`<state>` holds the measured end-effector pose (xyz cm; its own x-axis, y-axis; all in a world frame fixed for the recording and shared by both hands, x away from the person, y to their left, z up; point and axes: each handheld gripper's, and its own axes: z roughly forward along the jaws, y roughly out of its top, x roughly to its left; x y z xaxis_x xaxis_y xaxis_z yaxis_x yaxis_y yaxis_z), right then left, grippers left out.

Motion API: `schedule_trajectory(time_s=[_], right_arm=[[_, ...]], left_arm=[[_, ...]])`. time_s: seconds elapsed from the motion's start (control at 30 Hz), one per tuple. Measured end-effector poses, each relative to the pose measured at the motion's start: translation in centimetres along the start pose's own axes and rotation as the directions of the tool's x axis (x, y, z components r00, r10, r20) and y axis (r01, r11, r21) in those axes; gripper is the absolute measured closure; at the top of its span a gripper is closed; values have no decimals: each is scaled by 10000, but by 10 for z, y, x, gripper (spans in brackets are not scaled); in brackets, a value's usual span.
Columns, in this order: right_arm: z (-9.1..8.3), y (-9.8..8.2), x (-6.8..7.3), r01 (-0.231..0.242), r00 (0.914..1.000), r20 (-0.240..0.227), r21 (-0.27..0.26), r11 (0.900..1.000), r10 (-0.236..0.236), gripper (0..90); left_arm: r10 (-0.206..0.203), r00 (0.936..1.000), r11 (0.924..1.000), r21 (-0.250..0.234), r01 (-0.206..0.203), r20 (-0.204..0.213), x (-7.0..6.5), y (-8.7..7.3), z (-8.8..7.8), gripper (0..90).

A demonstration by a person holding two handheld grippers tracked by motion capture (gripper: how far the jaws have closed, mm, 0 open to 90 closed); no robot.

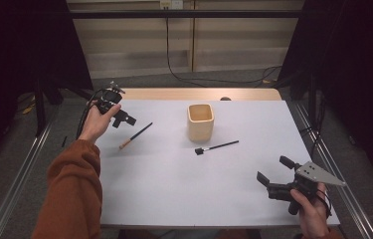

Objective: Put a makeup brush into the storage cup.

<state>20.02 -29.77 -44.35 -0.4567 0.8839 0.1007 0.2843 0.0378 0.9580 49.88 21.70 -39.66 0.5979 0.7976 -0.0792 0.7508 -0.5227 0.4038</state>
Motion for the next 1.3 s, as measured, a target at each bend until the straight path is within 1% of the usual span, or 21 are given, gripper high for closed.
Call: schedule_trajectory(time_s=[0.03,0.07,0.1,0.2,0.23,0.27,0.33,0.5,0.53,0.57,0.63,0.67,0.73,0.77,0.8,0.87,1.03,1.1,1.17,1.23,1.3], right_arm=[[0,0,0,8,10000,4,-1,10000,-8,0],[0,0,0,-4,10000,23,-3,10000,4,0],[0,0,0,-5,10000,18,8,10000,5,0],[1,0,0,-33,10000,0,36,10000,33,0],[1,0,1,-24,10000,-8,32,10000,24,0],[1,0,1,-11,10000,-18,31,10000,11,0],[1,0,1,-9,10000,-7,38,10000,9,0],[0,0,1,-39,10000,-35,-5,10000,39,0],[0,0,1,-38,10000,-24,1,10000,38,0],[0,0,1,-50,10000,-38,9,10000,50,0],[0,0,1,-48,10000,-16,7,10000,48,0],[0,0,0,-75,10000,-12,11,10000,75,0],[0,0,1,-118,9999,-21,-38,9999,118,0],[0,0,0,-88,10000,-6,-27,10000,88,0],[0,0,0,-88,10000,-6,-27,10000,88,0],[1,0,1,-152,9999,-10,-4,9999,152,0],[0,0,1,-102,9999,3,8,9999,102,0],[1,-1,1,-90,9999,-49,57,9999,91,0],[1,-1,1,-71,10000,-61,57,10000,72,0],[1,-1,1,-89,9999,-61,65,9999,90,0],[0,-1,1,-102,9999,-38,9,9999,102,0]], left_arm=[[31,10000,9993,369,-34,79,0,0,2,57],[31,10000,9993,369,-34,79,0,0,2,61],[89,9998,9964,846,-101,150,-2,1,5,62],[38,9996,9945,1043,-66,267,-2,2,7,64],[264,9993,9915,1268,-296,270,-3,3,9,64],[264,9993,9915,1268,-296,270,-3,3,9,64],[264,9990,9859,1645,-318,348,-6,3,15,64],[571,9970,9794,1907,-661,520,-8,4,19,64],[597,9950,9769,2004,-747,799,-7,3,21,66],[665,9941,9746,2080,-831,855,-5,2,23,75],[676,9939,9666,2411,-868,870,-5,1,26,111],[675,9937,9649,2474,-877,892,-6,1,27,155],[583,9943,9615,2627,-801,898,-6,1,28,162],[705,9939,9546,2833,-920,853,-7,0,31,168],[705,9939,9546,2833,-920,853,-7,0,31,186],[738,9930,9475,3042,-986,919,-8,0,34,207],[671,9932,9407,3257,-949,955,-9,-2,40,329],[606,9912,9343,3427,-978,1176,-10,-2,43,382],[704,9902,9303,3502,-1087,1202,-13,-2,46,420],[691,9905,9296,3527,-1072,1189,-13,-2,46,478],[618,9923,9213,3762,-980,1073,-13,-3,50,519]])
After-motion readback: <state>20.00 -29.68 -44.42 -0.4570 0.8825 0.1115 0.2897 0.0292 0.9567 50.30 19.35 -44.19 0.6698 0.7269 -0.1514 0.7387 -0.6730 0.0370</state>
